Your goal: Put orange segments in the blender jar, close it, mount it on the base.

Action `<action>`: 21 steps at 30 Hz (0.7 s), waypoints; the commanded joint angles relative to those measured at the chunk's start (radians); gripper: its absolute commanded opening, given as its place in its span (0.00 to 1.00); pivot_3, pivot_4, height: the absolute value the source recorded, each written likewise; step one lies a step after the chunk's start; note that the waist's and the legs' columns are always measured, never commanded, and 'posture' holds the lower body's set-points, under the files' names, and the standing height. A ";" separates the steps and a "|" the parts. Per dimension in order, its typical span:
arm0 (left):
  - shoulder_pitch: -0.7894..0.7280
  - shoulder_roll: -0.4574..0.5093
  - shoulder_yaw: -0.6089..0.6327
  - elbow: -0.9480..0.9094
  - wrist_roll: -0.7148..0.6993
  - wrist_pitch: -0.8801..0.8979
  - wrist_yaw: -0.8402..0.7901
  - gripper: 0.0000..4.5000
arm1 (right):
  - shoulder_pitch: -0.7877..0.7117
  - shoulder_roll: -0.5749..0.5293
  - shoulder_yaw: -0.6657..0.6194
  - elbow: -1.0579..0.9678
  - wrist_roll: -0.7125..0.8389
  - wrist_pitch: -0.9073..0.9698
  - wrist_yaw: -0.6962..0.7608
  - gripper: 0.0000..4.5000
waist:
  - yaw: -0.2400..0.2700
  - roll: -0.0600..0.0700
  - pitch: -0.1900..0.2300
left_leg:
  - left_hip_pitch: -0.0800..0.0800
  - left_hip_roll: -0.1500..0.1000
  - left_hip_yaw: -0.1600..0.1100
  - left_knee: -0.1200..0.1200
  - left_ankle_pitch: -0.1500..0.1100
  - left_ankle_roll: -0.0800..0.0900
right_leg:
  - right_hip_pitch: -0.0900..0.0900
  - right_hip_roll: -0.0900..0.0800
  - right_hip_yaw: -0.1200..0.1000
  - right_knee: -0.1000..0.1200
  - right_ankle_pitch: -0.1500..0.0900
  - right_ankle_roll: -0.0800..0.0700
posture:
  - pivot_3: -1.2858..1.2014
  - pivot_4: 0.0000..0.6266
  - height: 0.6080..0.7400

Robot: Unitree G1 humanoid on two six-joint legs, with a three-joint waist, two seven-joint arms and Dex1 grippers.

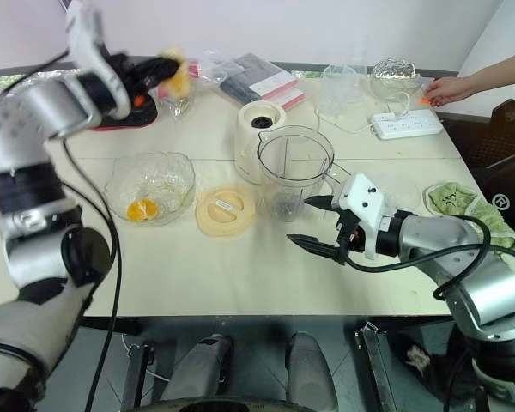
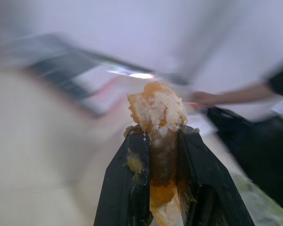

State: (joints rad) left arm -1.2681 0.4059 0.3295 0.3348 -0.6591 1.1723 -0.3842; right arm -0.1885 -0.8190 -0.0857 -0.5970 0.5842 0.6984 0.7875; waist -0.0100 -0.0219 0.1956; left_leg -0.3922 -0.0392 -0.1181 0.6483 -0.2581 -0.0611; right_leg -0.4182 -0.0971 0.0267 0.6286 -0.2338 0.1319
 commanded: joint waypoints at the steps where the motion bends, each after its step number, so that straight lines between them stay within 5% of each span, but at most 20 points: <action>1: -0.136 -0.032 -0.161 0.200 0.062 -0.142 -0.250 0.16 | 0.077 0.036 -0.059 -0.109 0.001 0.010 -0.094 0.87 | -0.001 0.000 0.000 | 0.000 0.000 0.000 -0.001 0.000 0.000 | 0.000 0.000 0.000 0.000 0.000 0.000 | 0.52 0.24 1.00; 7: -0.251 -0.127 -0.363 0.460 0.181 -0.323 -0.601 0.16 | 0.244 0.096 -0.135 -0.257 -0.001 0.039 -0.237 0.87 | -0.010 0.000 0.000 | 0.000 0.000 0.001 -0.001 0.000 0.001 | -0.001 0.000 0.001 0.000 0.000 0.000 | 0.52 0.24 1.00; 13: -0.295 -0.189 -0.417 0.647 0.286 -0.438 -0.718 0.16 | 0.378 0.140 -0.200 -0.374 0.011 0.067 -0.332 0.87 | -0.008 0.001 0.000 | 0.000 0.001 0.001 -0.001 0.000 0.001 | -0.001 0.001 0.001 0.001 0.000 0.000 | 0.52 0.24 1.00; 21: -0.225 -0.163 -0.491 0.621 0.391 -0.460 -0.866 0.22 | 0.402 0.143 -0.190 -0.396 0.020 0.079 -0.366 0.87 | -0.004 0.001 0.000 | 0.000 0.001 0.001 -0.001 -0.001 0.001 | -0.001 0.000 0.001 0.001 -0.001 0.000 | 0.52 0.24 1.00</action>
State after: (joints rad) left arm -1.4966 0.2358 -0.1451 1.0069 -0.2867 0.7298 -1.2077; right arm 0.2207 -0.6750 -0.2689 -0.9673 0.5935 0.7875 0.4242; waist -0.0139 -0.0211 0.1961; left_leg -0.3924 -0.0382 -0.1173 0.6477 -0.2586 -0.0596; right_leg -0.4195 -0.0966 0.0272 0.6296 -0.2343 0.1323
